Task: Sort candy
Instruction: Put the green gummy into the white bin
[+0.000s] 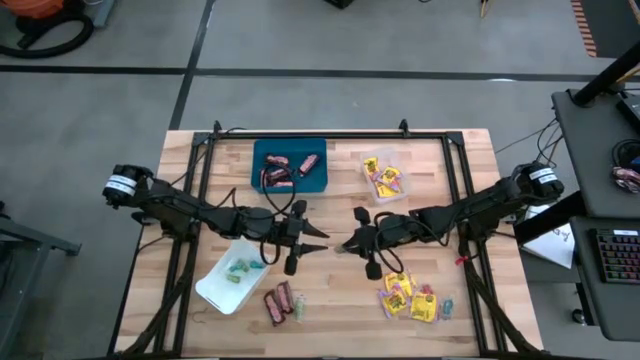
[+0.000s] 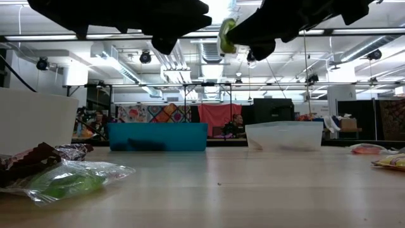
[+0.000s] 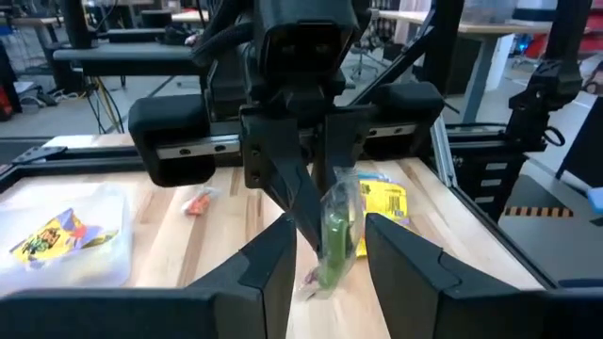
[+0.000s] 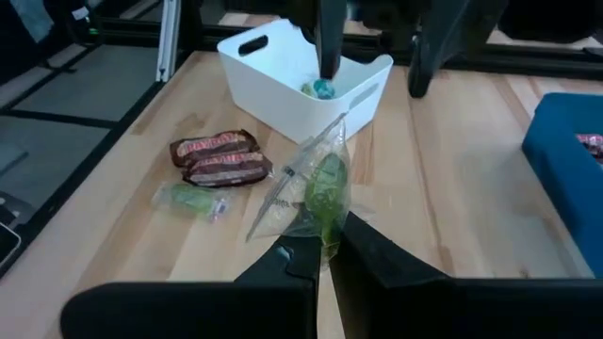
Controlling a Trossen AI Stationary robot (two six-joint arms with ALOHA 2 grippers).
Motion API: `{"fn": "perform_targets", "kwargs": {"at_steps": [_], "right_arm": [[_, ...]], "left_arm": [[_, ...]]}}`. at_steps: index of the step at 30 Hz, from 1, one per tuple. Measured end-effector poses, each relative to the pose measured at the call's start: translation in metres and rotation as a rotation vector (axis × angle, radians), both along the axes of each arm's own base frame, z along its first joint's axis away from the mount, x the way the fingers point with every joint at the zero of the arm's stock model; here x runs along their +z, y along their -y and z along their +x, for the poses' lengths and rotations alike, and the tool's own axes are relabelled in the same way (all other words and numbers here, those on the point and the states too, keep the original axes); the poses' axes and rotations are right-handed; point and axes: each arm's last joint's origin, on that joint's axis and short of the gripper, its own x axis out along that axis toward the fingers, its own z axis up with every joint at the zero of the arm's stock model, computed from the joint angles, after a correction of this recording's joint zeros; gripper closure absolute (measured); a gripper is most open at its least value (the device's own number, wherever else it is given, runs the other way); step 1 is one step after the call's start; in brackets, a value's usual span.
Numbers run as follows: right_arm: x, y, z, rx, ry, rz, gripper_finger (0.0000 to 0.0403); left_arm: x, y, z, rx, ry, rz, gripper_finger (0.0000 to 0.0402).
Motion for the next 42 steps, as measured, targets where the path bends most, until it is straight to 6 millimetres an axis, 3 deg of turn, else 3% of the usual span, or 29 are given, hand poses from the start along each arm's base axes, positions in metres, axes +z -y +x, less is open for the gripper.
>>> {"fn": "perform_targets", "kwargs": {"at_steps": [7,14,19,27,31,37,42], "right_arm": [[0.002,0.000,0.000,0.003,0.013,-0.005,0.0390],[0.000,0.000,-0.001,0.009,-0.005,-0.010,0.0390],[0.000,0.000,-0.001,0.012,-0.008,-0.009,0.0390],[0.000,0.000,-0.001,-0.006,-0.011,0.007,0.0385],[0.000,0.001,-0.001,-0.024,-0.009,0.011,0.0355],[0.004,0.003,-0.002,-0.057,-0.001,0.043,0.0285],[0.006,0.004,-0.003,-0.085,-0.002,0.082,0.0236]], "left_arm": [[-0.024,0.004,0.019,-0.013,0.011,-0.003,0.0288],[-0.030,0.008,0.037,-0.044,0.001,-0.003,0.0288],[-0.029,0.009,0.039,-0.066,0.006,0.039,0.0291],[-0.027,0.005,0.036,-0.056,-0.003,0.053,0.0364],[-0.022,0.003,0.032,-0.046,-0.035,0.042,0.0395],[-0.008,0.001,0.022,-0.045,-0.085,0.033,0.0397],[0.010,-0.003,-0.001,-0.047,-0.204,0.013,0.0400]]}}
